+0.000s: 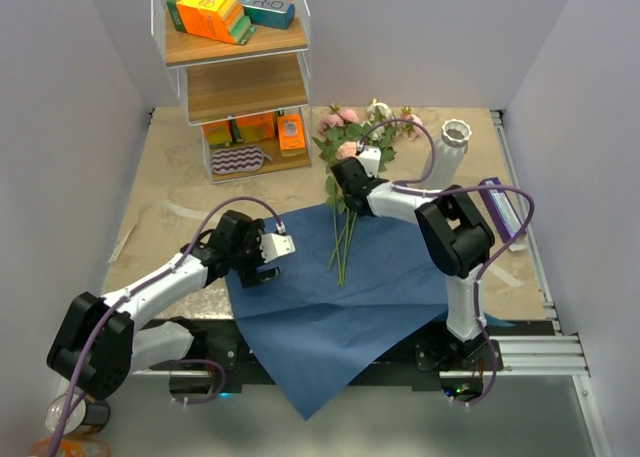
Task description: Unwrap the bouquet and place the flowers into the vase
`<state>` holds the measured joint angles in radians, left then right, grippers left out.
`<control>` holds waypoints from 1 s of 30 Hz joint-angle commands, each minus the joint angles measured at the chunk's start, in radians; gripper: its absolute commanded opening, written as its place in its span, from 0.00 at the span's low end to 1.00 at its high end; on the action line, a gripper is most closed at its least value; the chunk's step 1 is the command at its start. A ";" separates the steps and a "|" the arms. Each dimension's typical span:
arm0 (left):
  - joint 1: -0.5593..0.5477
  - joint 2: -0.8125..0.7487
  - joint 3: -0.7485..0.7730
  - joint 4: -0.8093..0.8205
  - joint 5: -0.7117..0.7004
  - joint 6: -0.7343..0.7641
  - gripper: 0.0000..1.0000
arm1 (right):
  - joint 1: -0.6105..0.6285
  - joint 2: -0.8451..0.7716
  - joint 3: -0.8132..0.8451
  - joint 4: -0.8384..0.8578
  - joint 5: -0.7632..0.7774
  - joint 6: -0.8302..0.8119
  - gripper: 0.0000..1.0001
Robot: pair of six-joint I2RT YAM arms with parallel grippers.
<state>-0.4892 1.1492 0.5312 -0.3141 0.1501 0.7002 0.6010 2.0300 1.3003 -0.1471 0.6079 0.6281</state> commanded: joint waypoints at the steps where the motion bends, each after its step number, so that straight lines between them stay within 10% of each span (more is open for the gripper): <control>1: 0.006 0.003 -0.005 0.021 0.023 -0.005 1.00 | -0.004 -0.073 -0.030 0.001 0.012 0.009 0.07; 30: 0.006 0.024 -0.019 0.053 0.029 -0.038 1.00 | 0.045 -0.523 -0.307 0.329 0.050 -0.255 0.00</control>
<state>-0.4892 1.1790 0.5251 -0.2989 0.1566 0.6880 0.6098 1.5723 1.1027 0.0143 0.6350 0.4488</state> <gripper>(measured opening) 0.994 0.048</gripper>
